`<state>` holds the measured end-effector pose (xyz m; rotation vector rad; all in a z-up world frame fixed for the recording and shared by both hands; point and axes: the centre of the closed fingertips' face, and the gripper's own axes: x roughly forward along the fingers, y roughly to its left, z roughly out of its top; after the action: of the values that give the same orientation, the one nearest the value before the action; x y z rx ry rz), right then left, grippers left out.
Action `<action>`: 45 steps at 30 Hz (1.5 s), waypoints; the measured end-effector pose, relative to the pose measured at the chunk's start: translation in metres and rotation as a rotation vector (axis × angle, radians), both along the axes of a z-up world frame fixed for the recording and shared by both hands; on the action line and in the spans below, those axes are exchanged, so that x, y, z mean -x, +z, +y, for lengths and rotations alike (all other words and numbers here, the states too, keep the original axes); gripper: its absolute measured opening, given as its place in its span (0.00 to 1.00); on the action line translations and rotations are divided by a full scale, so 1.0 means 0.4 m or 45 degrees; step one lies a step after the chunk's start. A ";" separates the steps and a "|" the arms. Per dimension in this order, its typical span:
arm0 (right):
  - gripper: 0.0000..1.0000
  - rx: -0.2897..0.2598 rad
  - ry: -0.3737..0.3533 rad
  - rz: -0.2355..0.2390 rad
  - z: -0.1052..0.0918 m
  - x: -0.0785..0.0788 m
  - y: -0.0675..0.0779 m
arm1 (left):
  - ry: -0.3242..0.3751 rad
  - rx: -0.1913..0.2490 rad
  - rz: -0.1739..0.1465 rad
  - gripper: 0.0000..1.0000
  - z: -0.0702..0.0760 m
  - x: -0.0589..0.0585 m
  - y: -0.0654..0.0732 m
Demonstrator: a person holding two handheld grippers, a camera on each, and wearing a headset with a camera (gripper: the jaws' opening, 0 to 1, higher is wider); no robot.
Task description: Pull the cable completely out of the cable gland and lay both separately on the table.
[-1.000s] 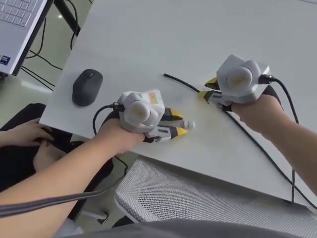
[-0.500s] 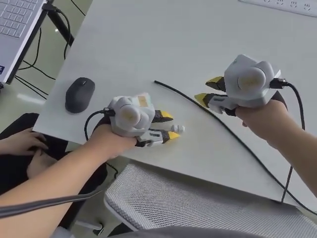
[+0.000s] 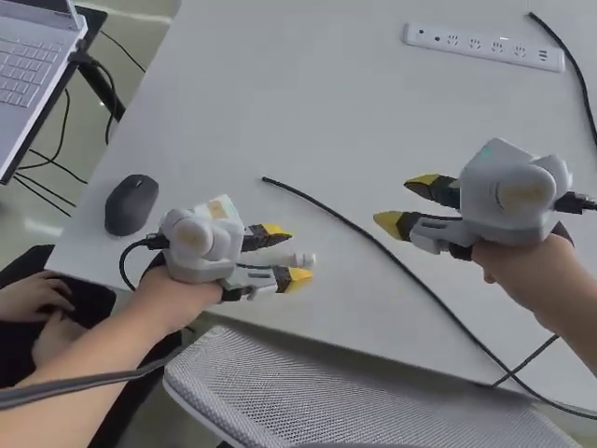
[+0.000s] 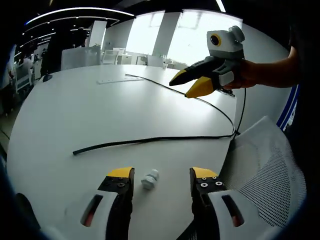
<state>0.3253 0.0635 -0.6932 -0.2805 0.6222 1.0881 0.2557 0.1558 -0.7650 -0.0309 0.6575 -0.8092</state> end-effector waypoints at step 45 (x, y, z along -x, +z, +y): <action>0.71 -0.150 -0.196 0.188 -0.337 0.265 -0.061 | 0.146 -0.032 -0.008 0.77 0.009 0.107 0.126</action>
<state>0.2193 -0.0712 -0.7177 -0.0490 0.6967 0.9987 0.2129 0.1592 -0.7146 -0.0427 0.6542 -0.6901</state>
